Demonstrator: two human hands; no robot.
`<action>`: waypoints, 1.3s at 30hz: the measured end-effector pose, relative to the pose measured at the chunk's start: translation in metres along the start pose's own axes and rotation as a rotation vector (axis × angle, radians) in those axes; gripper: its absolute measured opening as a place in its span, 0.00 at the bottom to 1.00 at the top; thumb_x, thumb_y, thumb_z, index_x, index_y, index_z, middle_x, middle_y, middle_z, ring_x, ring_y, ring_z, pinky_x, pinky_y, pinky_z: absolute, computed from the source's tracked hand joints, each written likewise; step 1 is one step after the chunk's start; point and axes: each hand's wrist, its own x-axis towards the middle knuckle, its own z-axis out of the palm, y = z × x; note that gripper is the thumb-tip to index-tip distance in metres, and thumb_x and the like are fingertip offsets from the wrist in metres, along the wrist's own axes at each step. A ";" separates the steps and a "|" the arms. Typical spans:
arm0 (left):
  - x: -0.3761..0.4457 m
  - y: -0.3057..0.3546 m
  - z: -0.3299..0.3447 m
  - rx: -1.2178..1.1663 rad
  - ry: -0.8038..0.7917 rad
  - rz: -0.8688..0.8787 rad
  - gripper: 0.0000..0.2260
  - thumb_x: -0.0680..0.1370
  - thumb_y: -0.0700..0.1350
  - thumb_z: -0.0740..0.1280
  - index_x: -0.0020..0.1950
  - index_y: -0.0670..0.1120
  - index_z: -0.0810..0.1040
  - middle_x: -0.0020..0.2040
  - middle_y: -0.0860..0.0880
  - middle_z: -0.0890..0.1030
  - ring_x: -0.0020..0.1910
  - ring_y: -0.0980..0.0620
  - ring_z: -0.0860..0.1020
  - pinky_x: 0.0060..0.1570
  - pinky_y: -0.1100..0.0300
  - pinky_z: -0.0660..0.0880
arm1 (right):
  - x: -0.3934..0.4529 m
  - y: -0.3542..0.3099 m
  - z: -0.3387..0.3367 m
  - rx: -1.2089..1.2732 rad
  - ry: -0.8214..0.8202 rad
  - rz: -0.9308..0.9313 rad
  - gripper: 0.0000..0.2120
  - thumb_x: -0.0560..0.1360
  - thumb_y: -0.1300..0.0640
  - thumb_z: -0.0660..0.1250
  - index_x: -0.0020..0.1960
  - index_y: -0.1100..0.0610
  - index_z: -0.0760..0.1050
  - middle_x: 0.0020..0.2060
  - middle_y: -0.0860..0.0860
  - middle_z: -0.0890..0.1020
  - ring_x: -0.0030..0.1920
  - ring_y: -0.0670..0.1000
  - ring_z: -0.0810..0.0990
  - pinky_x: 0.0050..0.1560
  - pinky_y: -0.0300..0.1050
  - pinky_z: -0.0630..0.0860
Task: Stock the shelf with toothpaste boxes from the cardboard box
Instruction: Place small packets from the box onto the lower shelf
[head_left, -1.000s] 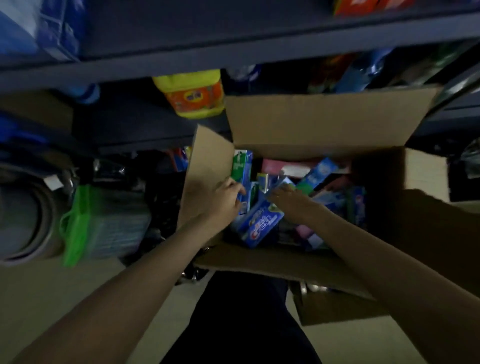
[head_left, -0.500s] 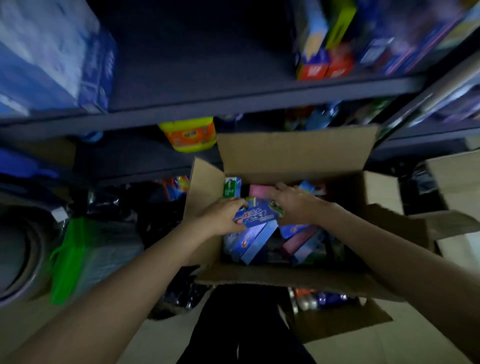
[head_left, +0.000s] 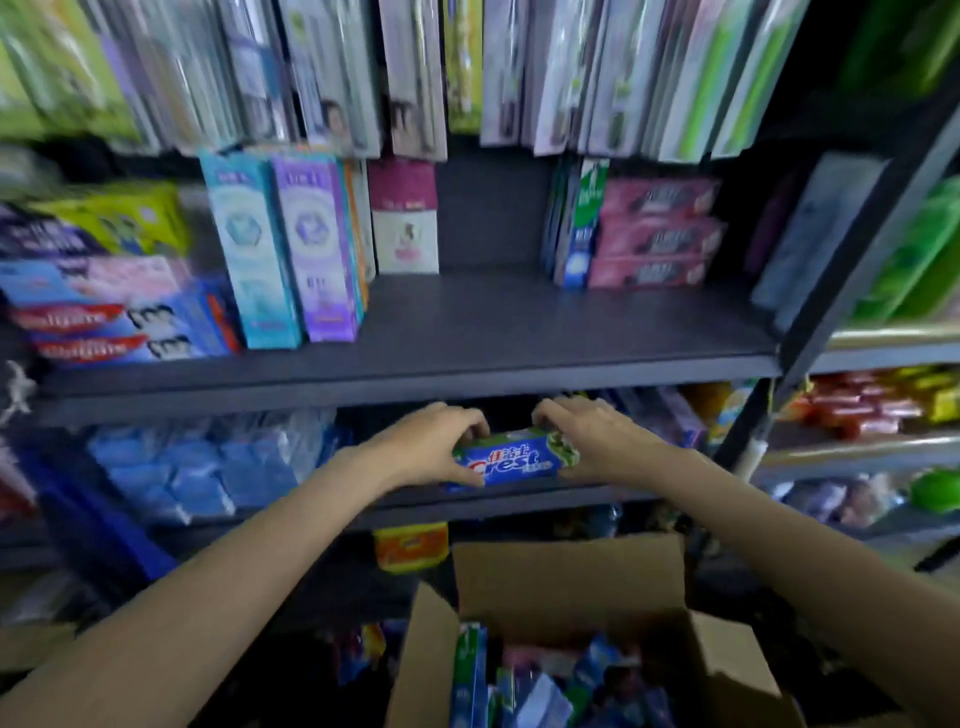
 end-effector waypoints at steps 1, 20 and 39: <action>0.002 0.001 -0.015 0.022 0.036 0.015 0.23 0.70 0.54 0.72 0.62 0.49 0.72 0.56 0.50 0.77 0.54 0.52 0.71 0.52 0.59 0.68 | 0.002 0.003 -0.012 0.002 0.034 -0.003 0.25 0.69 0.53 0.70 0.63 0.55 0.66 0.59 0.52 0.74 0.59 0.55 0.72 0.56 0.47 0.67; 0.036 -0.038 -0.086 0.225 0.241 -0.238 0.20 0.77 0.48 0.65 0.68 0.49 0.66 0.62 0.47 0.71 0.63 0.47 0.64 0.59 0.53 0.69 | 0.112 0.011 -0.068 -0.037 0.034 0.116 0.26 0.76 0.53 0.64 0.72 0.54 0.62 0.65 0.55 0.69 0.66 0.56 0.67 0.63 0.51 0.64; 0.074 -0.068 -0.068 -0.221 0.519 -0.545 0.17 0.77 0.35 0.62 0.65 0.43 0.71 0.63 0.42 0.73 0.62 0.45 0.73 0.60 0.54 0.71 | 0.116 0.065 -0.050 0.519 0.155 0.412 0.18 0.75 0.67 0.63 0.65 0.62 0.70 0.59 0.60 0.77 0.55 0.60 0.78 0.56 0.48 0.76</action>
